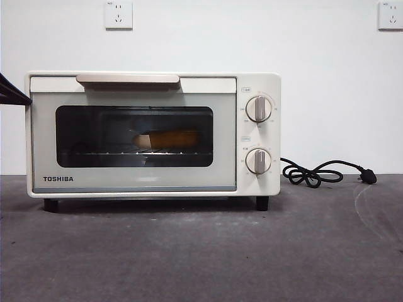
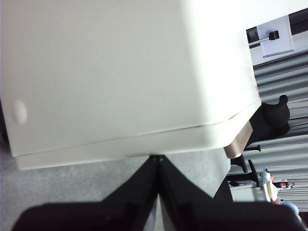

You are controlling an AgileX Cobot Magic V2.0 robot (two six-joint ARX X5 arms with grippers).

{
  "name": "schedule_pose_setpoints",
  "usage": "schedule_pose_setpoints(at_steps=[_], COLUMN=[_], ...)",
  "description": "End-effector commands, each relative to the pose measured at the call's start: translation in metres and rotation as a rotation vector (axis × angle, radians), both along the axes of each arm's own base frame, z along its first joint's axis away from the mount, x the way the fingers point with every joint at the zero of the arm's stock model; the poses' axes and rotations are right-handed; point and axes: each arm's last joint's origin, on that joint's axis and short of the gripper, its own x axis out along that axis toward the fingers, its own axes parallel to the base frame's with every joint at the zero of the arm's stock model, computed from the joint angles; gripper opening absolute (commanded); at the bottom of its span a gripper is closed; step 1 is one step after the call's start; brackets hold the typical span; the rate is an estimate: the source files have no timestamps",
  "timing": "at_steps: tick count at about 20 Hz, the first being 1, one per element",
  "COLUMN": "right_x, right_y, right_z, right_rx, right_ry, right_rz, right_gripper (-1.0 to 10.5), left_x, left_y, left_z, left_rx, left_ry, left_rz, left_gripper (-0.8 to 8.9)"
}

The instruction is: Take the corn from the table,put the corn in the oven

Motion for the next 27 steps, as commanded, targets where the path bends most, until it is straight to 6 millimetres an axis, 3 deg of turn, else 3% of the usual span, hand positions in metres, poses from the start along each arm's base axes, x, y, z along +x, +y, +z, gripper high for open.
schedule_pose_setpoints(at_steps=[1, 11, 17, 21, 27], right_x=[0.001, 0.001, 0.001, 0.001, 0.001], right_y=[0.0, 0.0, 0.0, 0.0, 0.001], right_z=[0.001, 0.001, 0.001, 0.001, 0.002], right_rx=[0.006, 0.005, 0.005, 0.005, 0.01], right_ry=[-0.009, -0.007, -0.007, -0.013, -0.022], right_rz=[0.004, 0.004, 0.004, 0.001, 0.001], right_gripper=[-0.1, -0.1, -0.1, 0.0, 0.0], left_x=[0.003, 0.003, -0.01, -0.024, -0.058], left_y=[0.0, 0.0, -0.007, -0.016, -0.039], left_z=[0.0, 0.0, 0.006, 0.023, 0.07], left_rx=[-0.009, -0.014, -0.008, 0.017, 0.065], left_ry=[-0.01, 0.001, 0.024, -0.026, -0.185], left_rz=[0.008, 0.01, -0.031, -0.072, -0.115], left_gripper=[-0.08, -0.08, -0.08, -0.08, -0.08])
